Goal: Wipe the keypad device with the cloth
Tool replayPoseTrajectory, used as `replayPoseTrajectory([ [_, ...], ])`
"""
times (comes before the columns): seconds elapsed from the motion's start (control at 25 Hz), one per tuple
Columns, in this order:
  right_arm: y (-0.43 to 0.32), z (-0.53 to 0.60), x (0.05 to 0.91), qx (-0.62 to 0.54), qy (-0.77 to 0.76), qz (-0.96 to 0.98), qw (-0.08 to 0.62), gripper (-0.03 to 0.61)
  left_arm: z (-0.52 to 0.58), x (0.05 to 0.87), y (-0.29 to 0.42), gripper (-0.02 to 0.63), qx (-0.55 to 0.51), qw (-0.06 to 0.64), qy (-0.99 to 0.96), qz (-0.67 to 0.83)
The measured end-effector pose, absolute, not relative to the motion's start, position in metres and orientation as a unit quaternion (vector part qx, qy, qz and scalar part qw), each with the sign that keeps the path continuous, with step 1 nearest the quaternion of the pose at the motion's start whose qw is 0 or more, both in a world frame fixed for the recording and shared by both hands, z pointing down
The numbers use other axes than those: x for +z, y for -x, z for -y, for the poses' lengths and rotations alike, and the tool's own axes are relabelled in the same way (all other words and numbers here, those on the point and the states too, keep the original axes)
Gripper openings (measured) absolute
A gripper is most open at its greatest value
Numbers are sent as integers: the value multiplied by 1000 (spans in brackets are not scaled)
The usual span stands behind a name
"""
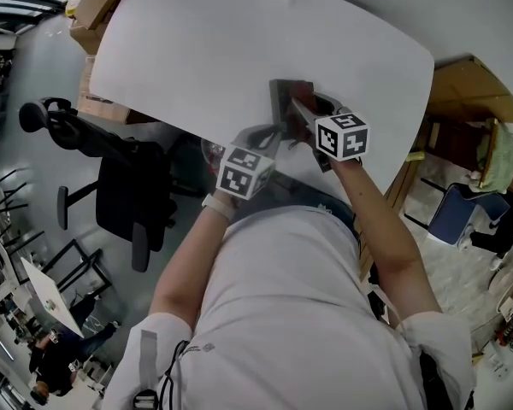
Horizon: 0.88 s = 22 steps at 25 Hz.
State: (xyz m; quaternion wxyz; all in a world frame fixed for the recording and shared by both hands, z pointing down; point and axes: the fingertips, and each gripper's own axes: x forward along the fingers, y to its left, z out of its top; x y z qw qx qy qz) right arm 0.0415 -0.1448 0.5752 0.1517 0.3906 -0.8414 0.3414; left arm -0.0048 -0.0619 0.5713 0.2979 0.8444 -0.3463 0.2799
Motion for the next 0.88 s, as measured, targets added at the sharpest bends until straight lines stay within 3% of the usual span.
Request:
replayPoseTrajectory([
  [0.16, -14, 158, 572, 336, -382, 850, 137, 126, 61, 577, -2, 12, 296, 287, -845, 341],
  [0.4, -8, 161, 589, 339, -390, 839, 167, 126, 63, 579, -3, 12, 293, 284, -846, 344],
  [0.88, -61, 165, 632, 386, -448, 787, 174, 126, 61, 579, -3, 12, 288, 282, -848, 345],
])
